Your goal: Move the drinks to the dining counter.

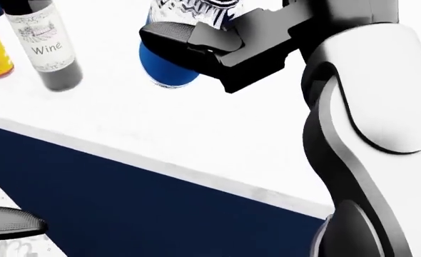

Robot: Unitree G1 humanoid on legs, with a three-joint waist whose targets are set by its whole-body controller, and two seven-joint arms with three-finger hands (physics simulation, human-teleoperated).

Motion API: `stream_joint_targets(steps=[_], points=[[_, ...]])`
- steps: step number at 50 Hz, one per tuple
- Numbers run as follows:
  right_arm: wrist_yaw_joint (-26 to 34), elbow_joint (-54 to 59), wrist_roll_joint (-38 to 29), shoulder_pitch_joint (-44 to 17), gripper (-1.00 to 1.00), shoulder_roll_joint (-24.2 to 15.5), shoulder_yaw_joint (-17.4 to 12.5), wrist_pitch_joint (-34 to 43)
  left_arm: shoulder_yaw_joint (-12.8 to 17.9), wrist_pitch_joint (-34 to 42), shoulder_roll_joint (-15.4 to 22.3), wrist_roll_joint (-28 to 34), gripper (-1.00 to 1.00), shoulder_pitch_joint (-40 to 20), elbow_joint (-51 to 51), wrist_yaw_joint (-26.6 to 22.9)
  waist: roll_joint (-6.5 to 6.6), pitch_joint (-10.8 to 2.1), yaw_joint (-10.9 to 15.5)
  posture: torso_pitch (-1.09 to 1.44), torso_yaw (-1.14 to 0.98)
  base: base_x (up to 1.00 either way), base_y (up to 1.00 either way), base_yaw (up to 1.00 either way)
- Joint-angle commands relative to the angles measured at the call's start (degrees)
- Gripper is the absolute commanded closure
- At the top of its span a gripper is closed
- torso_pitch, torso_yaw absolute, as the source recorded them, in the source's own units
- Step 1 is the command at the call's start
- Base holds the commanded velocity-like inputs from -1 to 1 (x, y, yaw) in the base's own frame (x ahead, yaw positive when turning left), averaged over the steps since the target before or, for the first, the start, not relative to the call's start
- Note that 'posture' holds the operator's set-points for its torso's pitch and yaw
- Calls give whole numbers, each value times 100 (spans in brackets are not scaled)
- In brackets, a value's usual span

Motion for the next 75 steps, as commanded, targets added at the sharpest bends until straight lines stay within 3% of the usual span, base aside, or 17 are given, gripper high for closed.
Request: stream_joint_targets(steps=[1,6,18,30,37,47,61,69,75], points=[[7,27,-38,-98,100,14,30,-39,60,-96,100,68,-100,23,0,-10,103,-76,16,0,0,0,0,0],[68,-5,-117,-113,100,29,124,14,319,-243,181,-48,-100,252,0,-52,241,-119,-71,0,0,0,0,0],[237,20,-344,-100,100,80,149,-12,384,-301,220,-80,-100,324,0,-56,231,-147,-82,0,0,0,1,0],[729,281,-758,-28,100,-132,393,193,467,-250,345,-286,-100,215,0,39,217,-102,-77,0,0,0,0,0],[1081,707,-1088,7,100,-276,331,164,408,-226,304,-233,-100,183,0,38,214,-94,-54,0,0,0,0,0],[1130,1497,-1350,251,100,-290,-6,-624,420,-262,272,-199,-100,240,0,6,236,-100,-50,0,0,0,0,0],[1054,1867,-1604,483,100,-284,-33,-993,151,-323,87,172,-100,331,0,-103,295,-154,-72,0,0,0,0,0],[1285,2019,-1939,553,100,-361,93,-1000,175,-314,129,109,-100,295,0,-70,300,-172,-80,0,0,0,0,0],[1355,2189,-2081,559,100,-335,-75,-1146,212,-339,199,26,-100,297,0,-26,302,-186,-83,0,0,0,0,0]])
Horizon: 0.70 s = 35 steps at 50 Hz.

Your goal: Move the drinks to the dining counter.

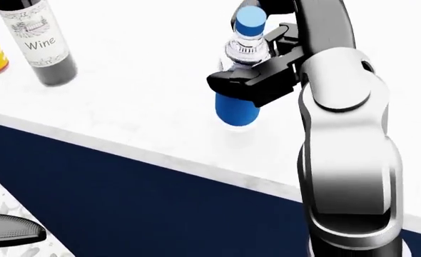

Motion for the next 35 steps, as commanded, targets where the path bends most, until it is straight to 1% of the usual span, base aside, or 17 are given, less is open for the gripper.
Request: stream_joint_targets(steps=[1,3,4,5,6,8,10,12,13,16,17,18,19,28,32,35], points=[[-65,-141,-88,-204,100,-30,-65,-296,182,-153,89,61,-100,-45,-27,25,6,-132,-1,0,0,0,0,0],[-85,-45,-74,-176,100,-19,-85,-375,201,-143,95,37,-100,-53,-27,29,2,-138,2,0,0,0,0,0],[-117,49,-47,-154,87,-21,-130,-457,214,-141,105,20,-100,-55,-27,31,1,-141,3,0,0,0,0,0],[-135,94,-32,-139,82,-21,-137,-489,222,-136,107,9,-100,-58,-27,32,-1,-143,2,0,0,0,0,0],[-148,129,-15,-146,70,-29,-154,-510,221,-125,98,9,-100,-66,-27,32,-4,-148,1,0,0,0,0,0],[-188,217,18,-127,69,-48,-181,-579,221,-114,87,17,-100,-72,-27,20,-9,-151,0,0,0,0,0,0],[-217,274,46,-138,61,-71,-198,-597,266,-102,114,-43,-100,-86,-27,36,-11,-157,-2,0,0,0,0,0],[-249,355,89,-106,58,-81,-211,-679,256,-101,107,-29,-100,-86,-27,29,-17,-161,-1,0,0,0,0,0],[-277,406,118,-66,53,-88,-233,-737,261,-100,108,-27,-100,-81,-27,24,-20,-159,0,0,0,0,0,0],[-321,451,170,-25,47,-102,-242,-791,222,-120,82,37,-100,-53,-27,9,-30,-162,4,0,0,0,0,0],[-329,461,185,-18,33,-113,-247,-800,217,-128,79,48,-100,-45,-27,6,-33,-165,5,0,0,0,0,0],[-336,464,197,-6,31,-119,-248,-806,215,-140,78,54,-100,-34,-27,4,-36,-167,7,0,0,0,0,0],[-350,491,216,0,24,-123,-252,-834,196,-148,77,76,-100,-27,-27,1,-39,-169,8,0,0,0,0,0],[-415,527,304,59,17,-140,-252,-867,180,-198,67,133,-100,41,-27,-23,-60,-173,24,0,0,0,0,0],[-398,462,327,82,27,-179,-283,-843,134,-203,10,226,-100,68,-27,-58,-64,-173,31,0,0,0,0,0],[-388,392,343,102,29,-210,-292,-807,147,-195,13,214,-100,68,-27,-52,-67,-174,37,0,0,0,0,0]])
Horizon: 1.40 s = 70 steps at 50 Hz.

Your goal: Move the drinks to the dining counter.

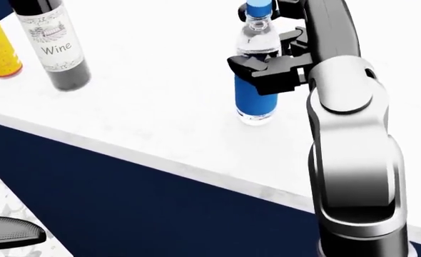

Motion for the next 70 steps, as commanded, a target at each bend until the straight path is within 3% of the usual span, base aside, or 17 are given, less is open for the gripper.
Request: stream_joint_targets(steps=[1,4,7,8,11,23,30,34,39,42,46,52,54,56,63,67,70], points=[[-34,-151,-61,-159,27,-45,-5,-75,172,-146,104,62,-100,-78,-41,36,24,-109,-8,0,0,0,0,0],[-33,-157,-50,-168,15,-51,5,-81,200,-131,118,17,-100,-97,-41,53,22,-107,-7,0,0,0,0,0],[-41,-148,-40,-156,-10,-47,10,-98,204,-137,116,26,-100,-87,-41,37,23,-104,-8,0,0,0,0,0],[-29,-166,-42,-154,-30,-50,14,-82,221,-130,112,15,-100,-88,-41,35,23,-106,-9,0,0,0,0,0],[-22,-152,-43,-152,-49,-55,17,-102,211,-120,89,47,-100,-89,-41,17,24,-108,-7,0,0,0,0,0],[74,-241,-92,-146,-58,-97,3,-50,199,-52,66,47,-100,-154,-41,16,33,-103,-16,0,0,0,0,0],[394,-1226,-262,3,-100,-154,118,564,144,-46,74,49,-100,-199,-41,54,18,-99,-6,0,0,0,0,0],[689,-1901,-473,48,-100,-227,216,1049,118,-89,124,27,-100,-203,-41,96,8,-83,2,0,0,0,0,0],[1175,-3246,-776,156,-100,-594,223,2122,411,-134,220,-170,-100,-71,-41,91,-19,-69,9,0,0,0,0,0],[1504,-4055,-915,80,-100,-1198,291,2974,688,-98,247,-389,-100,-51,-41,92,-46,-47,29,0,0,0,0,0],[2566,-4719,-1348,436,-100,-2050,-311,3295,1147,-60,199,-608,-100,100,-41,-36,-91,-10,44,0,0,0,0,0],[7207,-4732,-5712,495,-100,-2686,-855,3297,1797,-14,224,-1044,-100,283,-41,-103,-128,36,12,0,0,0,0,0],[8500,-4734,-6605,506,-100,-2968,-1382,3218,2013,-2,124,-1114,-100,394,-41,-192,-130,44,5,0,0,0,0,0],[8655,-4735,-6599,493,-100,-3011,-1627,3130,2165,-5,-2,-1107,-100,521,-41,-310,-123,54,10,0,0,0,0,0],[8669,-4733,-5694,738,-100,-3989,-2687,3297,2991,141,-549,-1361,-100,818,-41,-629,-125,46,1,0,0,0,0,0],[8669,-4729,-5052,964,-100,-4289,-3517,3297,3726,266,-775,-1835,-100,917,-41,-647,-152,63,11,0,0,0,0,0],[8669,-4727,-4820,1067,-100,-4383,-3780,3297,4344,464,-839,-2271,-100,880,-41,-624,-171,83,5,0,0,0,0,0]])
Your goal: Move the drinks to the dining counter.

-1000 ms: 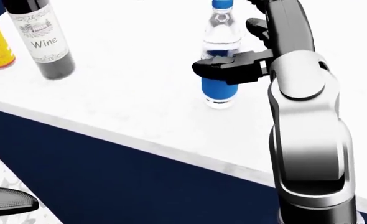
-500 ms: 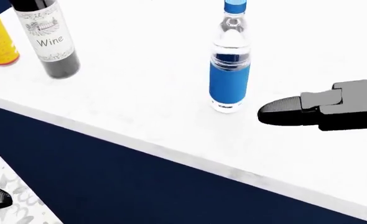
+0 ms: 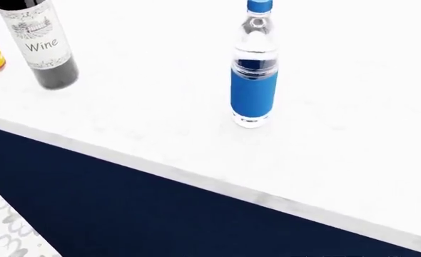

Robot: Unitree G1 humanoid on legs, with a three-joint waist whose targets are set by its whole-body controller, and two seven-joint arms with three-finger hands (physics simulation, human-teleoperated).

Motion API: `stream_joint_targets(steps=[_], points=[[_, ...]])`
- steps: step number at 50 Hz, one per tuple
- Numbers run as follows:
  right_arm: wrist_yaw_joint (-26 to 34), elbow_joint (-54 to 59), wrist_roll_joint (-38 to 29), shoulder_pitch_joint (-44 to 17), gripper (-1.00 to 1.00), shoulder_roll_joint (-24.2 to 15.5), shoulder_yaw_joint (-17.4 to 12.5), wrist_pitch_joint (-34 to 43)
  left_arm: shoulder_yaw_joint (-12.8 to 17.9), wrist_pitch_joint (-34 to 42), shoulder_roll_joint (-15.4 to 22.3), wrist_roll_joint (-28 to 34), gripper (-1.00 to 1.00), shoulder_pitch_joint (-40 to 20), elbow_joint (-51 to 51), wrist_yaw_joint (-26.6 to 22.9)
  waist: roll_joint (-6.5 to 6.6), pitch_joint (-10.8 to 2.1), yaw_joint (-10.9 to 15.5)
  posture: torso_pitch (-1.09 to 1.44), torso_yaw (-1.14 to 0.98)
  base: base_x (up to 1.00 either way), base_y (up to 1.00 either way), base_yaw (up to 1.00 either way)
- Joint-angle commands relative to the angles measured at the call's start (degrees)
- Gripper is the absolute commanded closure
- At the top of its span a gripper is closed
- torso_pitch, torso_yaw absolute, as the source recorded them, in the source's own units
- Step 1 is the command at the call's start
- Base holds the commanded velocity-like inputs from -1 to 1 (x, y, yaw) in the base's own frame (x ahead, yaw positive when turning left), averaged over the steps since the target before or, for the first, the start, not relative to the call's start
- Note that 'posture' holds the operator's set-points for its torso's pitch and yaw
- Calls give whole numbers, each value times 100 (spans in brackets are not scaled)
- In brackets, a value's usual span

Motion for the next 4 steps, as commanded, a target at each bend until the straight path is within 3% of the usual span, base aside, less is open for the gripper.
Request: stream_joint_targets(steps=[1,4], points=[[2,-2,257,-9,-100,-135,-119,0,634,69,66,-468,-100,-66,-38,18,-8,-58,10,0,0,0,0,0],[2,-7,612,123,-100,-259,-515,-1,1538,692,-54,-1266,-100,-378,-38,91,-15,-43,-9,0,0,0,0,0]])
